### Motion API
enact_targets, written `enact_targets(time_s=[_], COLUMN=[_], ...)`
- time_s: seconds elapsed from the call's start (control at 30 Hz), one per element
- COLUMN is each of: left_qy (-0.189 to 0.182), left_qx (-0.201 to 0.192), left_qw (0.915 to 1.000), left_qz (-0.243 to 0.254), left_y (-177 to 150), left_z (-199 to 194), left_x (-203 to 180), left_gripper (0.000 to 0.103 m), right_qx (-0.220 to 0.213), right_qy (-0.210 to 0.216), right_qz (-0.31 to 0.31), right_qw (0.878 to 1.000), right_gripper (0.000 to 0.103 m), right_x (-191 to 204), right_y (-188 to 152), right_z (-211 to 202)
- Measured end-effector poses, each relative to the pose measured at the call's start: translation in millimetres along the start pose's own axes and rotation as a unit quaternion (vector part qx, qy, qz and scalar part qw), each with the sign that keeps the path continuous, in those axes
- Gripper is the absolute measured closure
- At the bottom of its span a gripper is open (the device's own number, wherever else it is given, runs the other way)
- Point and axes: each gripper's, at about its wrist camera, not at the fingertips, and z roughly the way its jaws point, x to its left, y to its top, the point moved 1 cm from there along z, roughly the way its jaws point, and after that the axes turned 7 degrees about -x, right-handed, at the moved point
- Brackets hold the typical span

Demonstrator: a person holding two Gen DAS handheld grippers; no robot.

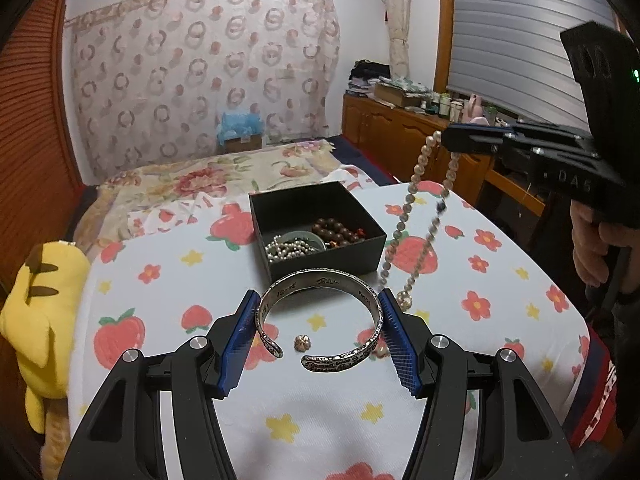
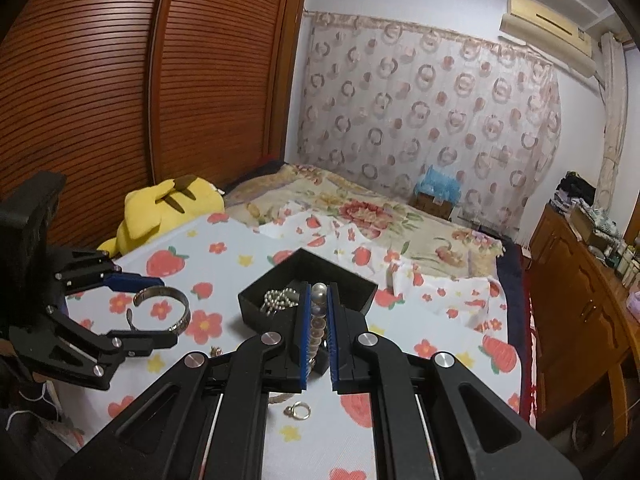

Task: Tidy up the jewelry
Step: 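Lift the pearl necklace with the right tool while the left tool holds the silver bangle, then lower the silver bangle into the box with the left tool while the right tool lowers the pearls in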

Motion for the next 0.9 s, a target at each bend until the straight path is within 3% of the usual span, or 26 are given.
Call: enact_targets(time_s=[0.33, 0.9], left_qy=[0.001, 0.000], left_qx=[-0.009, 0.011], left_qw=[0.9999, 0.9999], left_qz=[0.014, 0.012], left_y=[16, 36], left_z=[5, 57], left_x=[-1, 13], left_gripper=[0.045, 0.045], right_qx=[-0.024, -0.063], right_qy=[-0.005, -0.013], right_qz=[-0.006, -0.004], right_qw=[1.000, 0.998], right_gripper=[0.094, 0.094], right_x=[-4, -32], right_y=[28, 78], right_z=[-3, 11])
